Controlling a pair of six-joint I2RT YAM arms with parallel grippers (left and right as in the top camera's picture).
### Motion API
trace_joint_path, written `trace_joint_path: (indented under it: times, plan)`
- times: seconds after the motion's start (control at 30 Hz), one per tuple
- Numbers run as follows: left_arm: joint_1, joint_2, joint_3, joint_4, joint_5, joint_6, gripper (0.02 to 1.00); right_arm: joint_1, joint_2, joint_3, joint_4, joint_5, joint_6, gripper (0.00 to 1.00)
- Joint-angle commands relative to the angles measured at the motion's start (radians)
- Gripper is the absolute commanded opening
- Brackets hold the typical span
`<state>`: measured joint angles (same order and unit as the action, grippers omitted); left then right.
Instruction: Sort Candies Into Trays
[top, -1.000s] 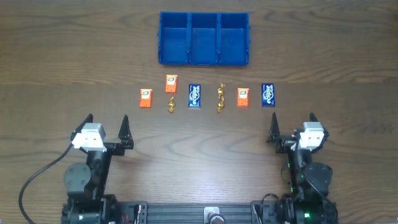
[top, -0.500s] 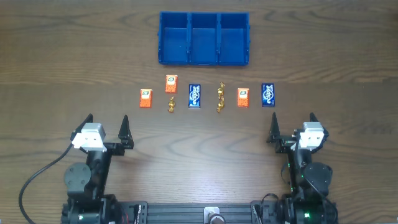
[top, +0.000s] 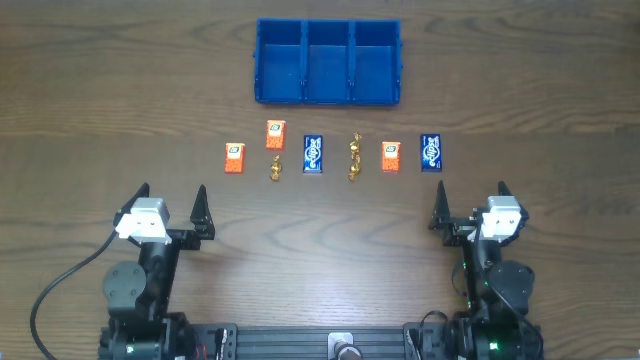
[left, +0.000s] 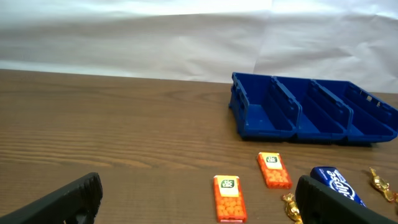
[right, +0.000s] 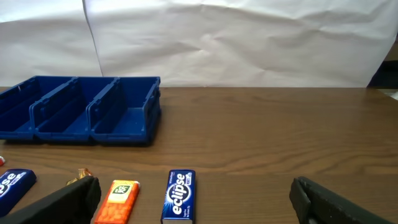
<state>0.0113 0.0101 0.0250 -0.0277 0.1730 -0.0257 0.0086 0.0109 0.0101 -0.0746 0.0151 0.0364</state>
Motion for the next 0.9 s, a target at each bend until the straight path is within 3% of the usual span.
trace_joint_path:
  times: [0.03, 0.9]
  plan:
    - [0.002, -0.006, -0.020, -0.033, 0.007, 0.000, 0.998, -0.004, -0.008, -0.002, -0.006, 0.009, -0.015, 0.998]
    - [0.002, -0.005, -0.020, -0.031, -0.026, 0.001, 0.998, -0.004, -0.008, -0.002, -0.006, 0.009, -0.015, 0.998]
